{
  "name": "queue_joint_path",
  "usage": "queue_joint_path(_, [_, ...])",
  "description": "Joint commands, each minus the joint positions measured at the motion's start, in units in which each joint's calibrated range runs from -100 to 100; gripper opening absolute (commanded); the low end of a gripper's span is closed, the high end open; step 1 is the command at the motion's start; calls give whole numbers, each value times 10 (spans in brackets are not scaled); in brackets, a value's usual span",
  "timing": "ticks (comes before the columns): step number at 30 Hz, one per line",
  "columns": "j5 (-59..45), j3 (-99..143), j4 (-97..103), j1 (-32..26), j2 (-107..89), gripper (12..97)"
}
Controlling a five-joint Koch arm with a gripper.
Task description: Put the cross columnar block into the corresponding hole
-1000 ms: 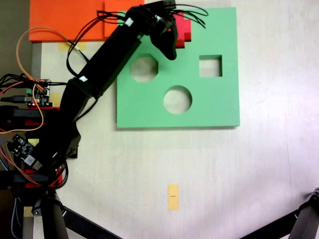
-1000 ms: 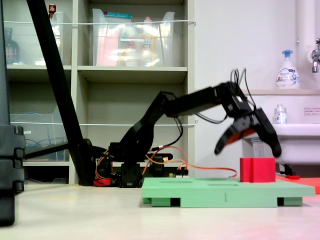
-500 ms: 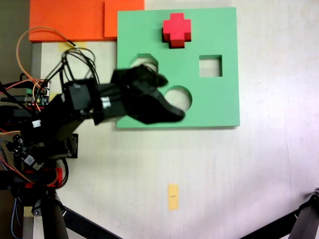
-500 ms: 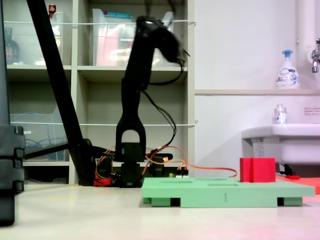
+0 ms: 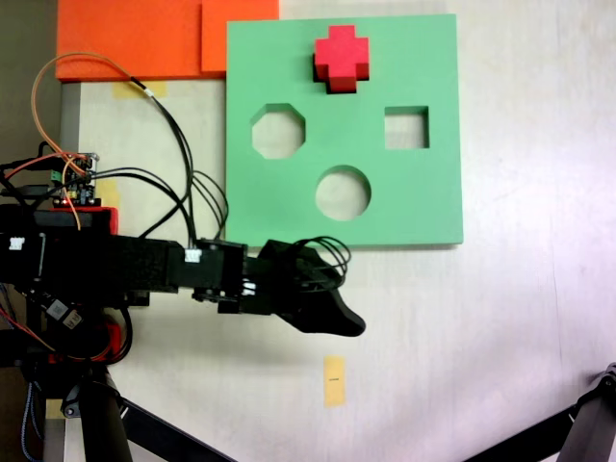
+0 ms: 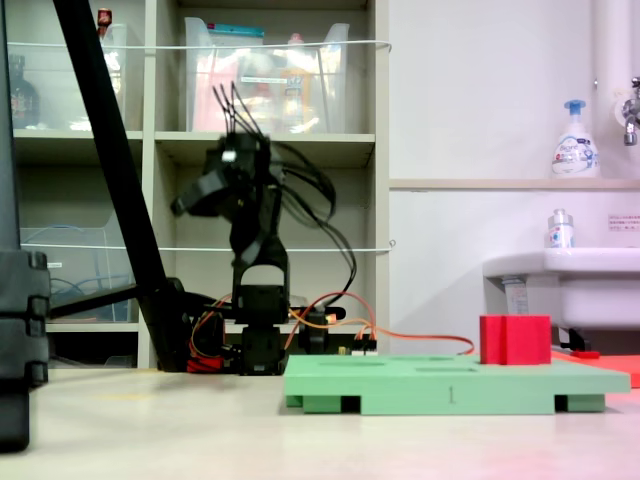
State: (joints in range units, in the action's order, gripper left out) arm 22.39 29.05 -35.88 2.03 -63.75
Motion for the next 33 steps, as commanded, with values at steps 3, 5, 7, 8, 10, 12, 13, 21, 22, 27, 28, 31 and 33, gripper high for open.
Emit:
queue_joint_path(3, [-70, 323, 480, -15, -113, 485])
queue_joint_path(5, [-104, 436, 534, -21, -124, 486])
queue_joint_path(7, [-133, 513, 534, -24, -145, 487])
queue_joint_path(8, [-154, 563, 531, -26, -164, 487])
queue_joint_path(10, [-187, 640, 531, -29, -187, 487])
queue_joint_path(12, [-207, 702, 531, -33, -206, 487])
queue_joint_path(13, [-215, 709, 531, -35, -219, 487])
queue_joint_path(21, [-231, 709, 514, -42, -307, 497])
queue_joint_path(22, [-231, 709, 510, -42, -311, 497])
queue_joint_path(27, [-231, 709, 497, -42, -328, 497])
queue_joint_path(28, [-231, 709, 497, -42, -328, 497])
queue_joint_path(31, [-231, 709, 497, -41, -328, 497])
queue_joint_path(33, [-231, 709, 497, -41, -328, 497])
